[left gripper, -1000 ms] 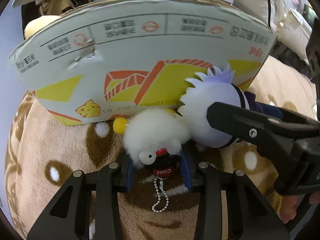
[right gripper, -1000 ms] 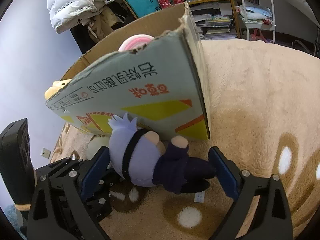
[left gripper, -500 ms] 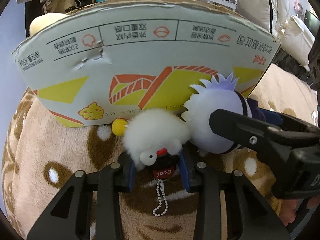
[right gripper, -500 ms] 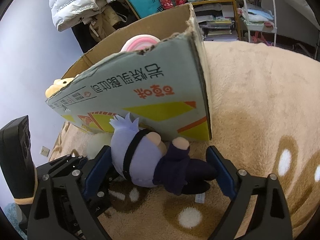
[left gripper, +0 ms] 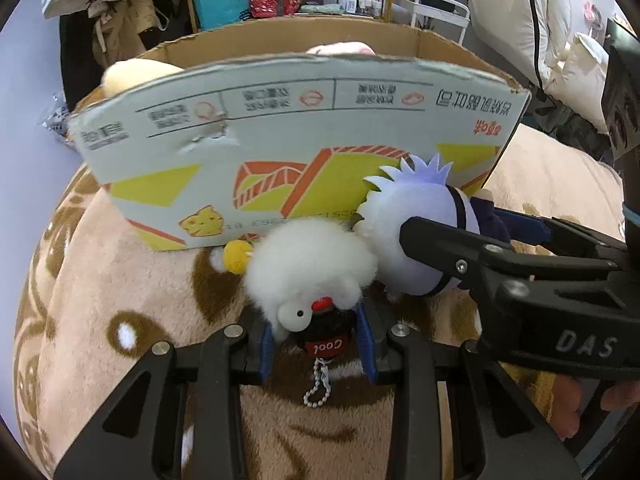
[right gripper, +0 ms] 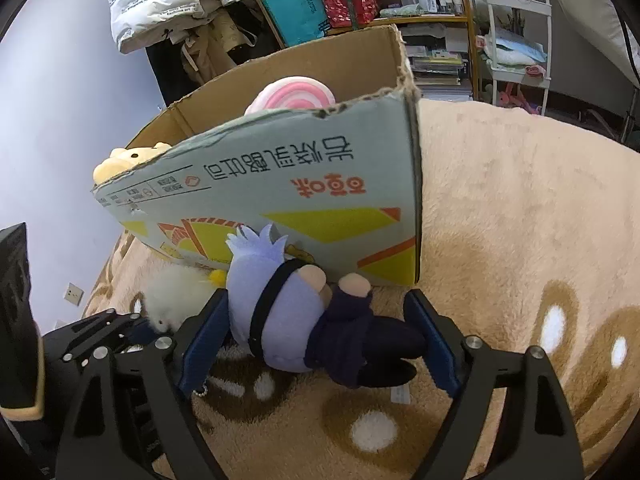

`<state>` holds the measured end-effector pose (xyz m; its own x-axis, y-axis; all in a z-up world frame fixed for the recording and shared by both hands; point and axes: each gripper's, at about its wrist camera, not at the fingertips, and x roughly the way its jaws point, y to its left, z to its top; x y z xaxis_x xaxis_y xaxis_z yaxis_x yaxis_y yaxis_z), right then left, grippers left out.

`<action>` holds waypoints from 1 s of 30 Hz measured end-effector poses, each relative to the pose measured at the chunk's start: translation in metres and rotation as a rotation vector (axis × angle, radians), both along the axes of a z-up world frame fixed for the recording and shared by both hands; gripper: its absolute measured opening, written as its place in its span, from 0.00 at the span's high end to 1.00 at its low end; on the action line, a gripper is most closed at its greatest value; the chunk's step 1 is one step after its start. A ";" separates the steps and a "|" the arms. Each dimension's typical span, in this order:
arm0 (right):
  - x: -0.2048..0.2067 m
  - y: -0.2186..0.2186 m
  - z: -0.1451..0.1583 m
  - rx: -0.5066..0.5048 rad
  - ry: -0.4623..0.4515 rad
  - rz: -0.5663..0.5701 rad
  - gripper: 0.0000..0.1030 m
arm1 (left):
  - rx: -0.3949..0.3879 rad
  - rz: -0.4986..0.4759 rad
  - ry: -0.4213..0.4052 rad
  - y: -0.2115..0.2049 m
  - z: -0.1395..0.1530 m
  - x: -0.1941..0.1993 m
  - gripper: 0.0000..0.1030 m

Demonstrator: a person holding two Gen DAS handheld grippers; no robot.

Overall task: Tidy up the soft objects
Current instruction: 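Close the left tool on the white bird while the right tool closes on the purple-haired doll, then lift the white bird with the left tool while the right tool lifts the doll toward the box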

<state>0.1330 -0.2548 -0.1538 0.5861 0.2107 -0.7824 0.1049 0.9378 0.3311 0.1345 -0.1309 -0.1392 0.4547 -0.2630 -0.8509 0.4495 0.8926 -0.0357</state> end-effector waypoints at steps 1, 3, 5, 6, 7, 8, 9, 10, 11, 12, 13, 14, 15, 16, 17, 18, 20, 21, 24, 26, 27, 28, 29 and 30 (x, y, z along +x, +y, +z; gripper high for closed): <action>-0.001 0.000 0.001 -0.006 -0.002 0.002 0.14 | -0.005 0.006 -0.001 0.002 0.002 -0.001 0.68; -0.002 0.001 0.004 -0.018 -0.005 0.001 0.14 | -0.004 0.018 -0.010 0.007 0.009 -0.001 0.68; -0.006 0.001 0.007 -0.028 -0.012 -0.013 0.14 | -0.001 0.029 -0.019 0.009 0.014 -0.004 0.68; -0.008 0.001 0.009 -0.036 -0.015 -0.018 0.14 | 0.001 0.035 -0.024 0.012 0.013 -0.006 0.68; -0.010 0.001 0.010 -0.045 -0.017 -0.023 0.14 | 0.007 0.041 -0.032 0.014 0.016 -0.008 0.68; -0.012 0.000 0.011 -0.056 -0.017 -0.029 0.14 | 0.012 0.045 -0.038 0.016 0.015 -0.007 0.68; -0.014 -0.001 0.012 -0.063 -0.017 -0.034 0.14 | 0.016 0.048 -0.045 0.017 0.017 -0.009 0.68; -0.016 -0.002 0.014 -0.068 -0.019 -0.041 0.14 | 0.023 0.050 -0.052 0.018 0.019 -0.010 0.68; -0.017 -0.003 0.015 -0.076 -0.018 -0.047 0.14 | 0.036 0.051 -0.064 0.019 0.022 -0.014 0.68; -0.018 -0.005 0.016 -0.084 -0.018 -0.053 0.14 | 0.042 0.052 -0.069 0.013 0.021 -0.013 0.68; -0.020 -0.005 0.018 -0.090 -0.021 -0.059 0.14 | 0.047 0.050 -0.078 0.014 0.024 -0.016 0.68; -0.022 -0.006 0.020 -0.097 -0.026 -0.065 0.14 | 0.048 0.050 -0.083 0.015 0.026 -0.017 0.68; -0.024 -0.005 0.021 -0.102 -0.030 -0.066 0.14 | 0.046 0.051 -0.087 0.015 0.029 -0.019 0.68; -0.026 -0.006 0.023 -0.108 -0.035 -0.068 0.14 | 0.045 0.054 -0.095 0.017 0.033 -0.022 0.68; -0.028 -0.005 0.026 -0.118 -0.041 -0.069 0.14 | 0.046 0.055 -0.103 0.018 0.035 -0.023 0.68; -0.030 -0.004 0.029 -0.130 -0.047 -0.069 0.14 | 0.048 0.057 -0.116 0.019 0.038 -0.025 0.68; -0.035 0.000 0.036 -0.162 -0.062 -0.071 0.14 | 0.057 0.062 -0.145 0.020 0.046 -0.031 0.68; -0.038 0.002 0.040 -0.177 -0.073 -0.070 0.14 | 0.057 0.064 -0.153 0.021 0.049 -0.034 0.68; -0.046 0.006 0.052 -0.219 -0.104 -0.070 0.14 | 0.060 0.073 -0.184 0.027 0.060 -0.042 0.68; -0.049 0.010 0.061 -0.238 -0.126 -0.068 0.14 | 0.065 0.078 -0.212 0.030 0.067 -0.049 0.68; -0.052 0.012 0.065 -0.248 -0.136 -0.067 0.14 | 0.063 0.082 -0.225 0.033 0.072 -0.053 0.68; -0.055 0.014 0.070 -0.260 -0.148 -0.065 0.14 | 0.058 0.087 -0.234 0.036 0.076 -0.055 0.68; -0.056 0.016 0.073 -0.269 -0.157 -0.063 0.14 | 0.054 0.092 -0.245 0.038 0.080 -0.058 0.68; -0.059 0.019 0.077 -0.278 -0.168 -0.060 0.14 | 0.054 0.101 -0.262 0.041 0.085 -0.061 0.68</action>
